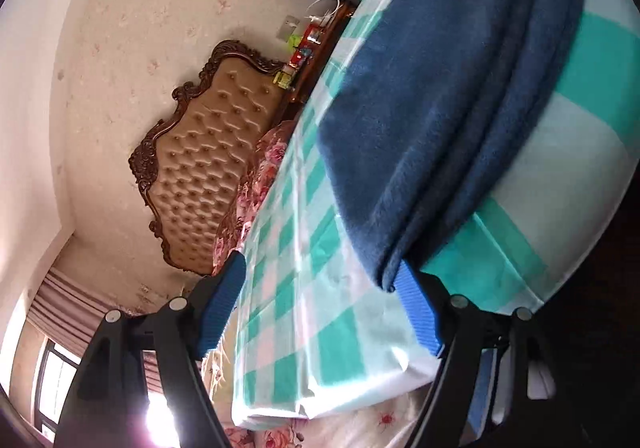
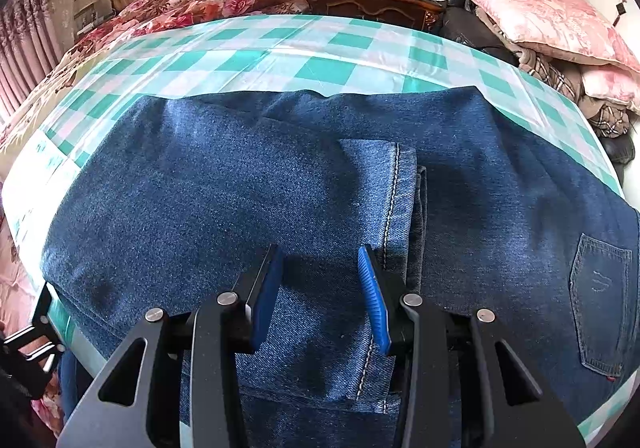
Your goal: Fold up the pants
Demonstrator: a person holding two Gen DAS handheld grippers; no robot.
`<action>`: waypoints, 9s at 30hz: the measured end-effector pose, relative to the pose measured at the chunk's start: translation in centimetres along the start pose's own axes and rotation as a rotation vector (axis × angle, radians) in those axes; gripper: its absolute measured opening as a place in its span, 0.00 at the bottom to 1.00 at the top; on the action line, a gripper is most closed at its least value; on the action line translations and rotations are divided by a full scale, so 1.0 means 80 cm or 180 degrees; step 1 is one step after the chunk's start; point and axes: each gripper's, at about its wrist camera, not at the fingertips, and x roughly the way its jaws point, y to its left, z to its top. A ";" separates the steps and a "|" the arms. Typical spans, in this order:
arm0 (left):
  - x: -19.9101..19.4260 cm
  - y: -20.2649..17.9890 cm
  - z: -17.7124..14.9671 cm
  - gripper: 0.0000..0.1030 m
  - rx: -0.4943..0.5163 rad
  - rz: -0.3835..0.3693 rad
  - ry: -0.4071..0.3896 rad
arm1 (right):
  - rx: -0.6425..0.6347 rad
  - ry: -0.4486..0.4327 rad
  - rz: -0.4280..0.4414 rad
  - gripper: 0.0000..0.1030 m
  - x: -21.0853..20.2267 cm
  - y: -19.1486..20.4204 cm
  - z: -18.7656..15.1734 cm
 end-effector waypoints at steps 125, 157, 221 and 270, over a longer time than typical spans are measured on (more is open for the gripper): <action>0.083 0.106 -0.015 0.59 -0.3192 -0.2045 0.1048 | 0.0211 0.0166 -0.0188 0.45 -0.007 -0.039 -0.003; 0.074 0.090 -0.041 0.51 -0.3328 -0.2191 0.0437 | 0.0609 0.0342 0.2331 0.44 -0.008 -0.026 0.071; 0.080 0.108 -0.055 0.28 -0.3815 -0.2539 0.0704 | -0.0315 0.0101 -0.0508 0.41 0.032 -0.005 0.059; 0.056 0.124 0.022 0.24 -0.3980 -0.2520 0.0670 | -0.1074 0.1114 0.0735 0.12 0.019 0.207 0.187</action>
